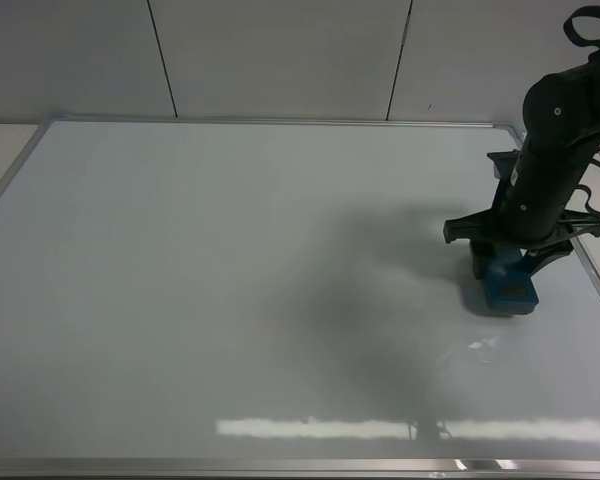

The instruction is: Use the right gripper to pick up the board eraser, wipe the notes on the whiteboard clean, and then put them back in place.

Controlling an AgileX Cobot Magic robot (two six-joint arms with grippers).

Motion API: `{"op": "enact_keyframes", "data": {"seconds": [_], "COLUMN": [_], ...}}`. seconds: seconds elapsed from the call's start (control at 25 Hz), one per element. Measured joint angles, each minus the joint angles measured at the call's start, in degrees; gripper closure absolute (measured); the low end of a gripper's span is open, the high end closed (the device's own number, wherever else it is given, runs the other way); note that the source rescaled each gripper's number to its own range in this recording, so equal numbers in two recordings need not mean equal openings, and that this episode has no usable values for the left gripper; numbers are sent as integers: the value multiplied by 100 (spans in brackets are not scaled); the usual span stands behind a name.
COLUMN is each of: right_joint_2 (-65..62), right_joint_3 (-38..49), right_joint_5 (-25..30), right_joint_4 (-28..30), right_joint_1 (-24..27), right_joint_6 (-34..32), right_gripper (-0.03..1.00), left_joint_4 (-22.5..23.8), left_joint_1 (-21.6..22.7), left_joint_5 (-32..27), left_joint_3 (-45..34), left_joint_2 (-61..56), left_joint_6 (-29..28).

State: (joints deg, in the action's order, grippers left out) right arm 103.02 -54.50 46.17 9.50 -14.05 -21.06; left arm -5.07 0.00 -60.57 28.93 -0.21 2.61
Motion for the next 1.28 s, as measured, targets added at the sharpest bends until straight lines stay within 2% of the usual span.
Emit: {"op": "enact_keyframes", "data": {"seconds": [0.16, 0.2, 0.24, 0.36, 0.4, 0.48, 0.8, 1.0, 1.28], "right_joint_2": [0, 0, 0, 0, 0, 0, -16, -404, -1303], "right_joint_3": [0, 0, 0, 0, 0, 0, 0, 0, 0], "right_joint_5": [0, 0, 0, 0, 0, 0, -5, -5, -22], "right_joint_4": [6, 11, 16, 16, 16, 16, 16, 111, 279], "right_joint_1": [0, 0, 0, 0, 0, 0, 0, 0, 209], "right_joint_6": [22, 22, 22, 22, 22, 22, 22, 22, 22], "right_gripper": [95, 92, 81, 40, 31, 23, 17, 0, -3], "left_joint_4": [0, 0, 0, 0, 0, 0, 0, 0, 0], "left_joint_1": [0, 0, 0, 0, 0, 0, 0, 0, 0], "left_joint_5": [0, 0, 0, 0, 0, 0, 0, 0, 0], "left_joint_3": [0, 0, 0, 0, 0, 0, 0, 0, 0], "left_joint_2": [0, 0, 0, 0, 0, 0, 0, 0, 0], "left_joint_6": [0, 0, 0, 0, 0, 0, 0, 0, 0]}}
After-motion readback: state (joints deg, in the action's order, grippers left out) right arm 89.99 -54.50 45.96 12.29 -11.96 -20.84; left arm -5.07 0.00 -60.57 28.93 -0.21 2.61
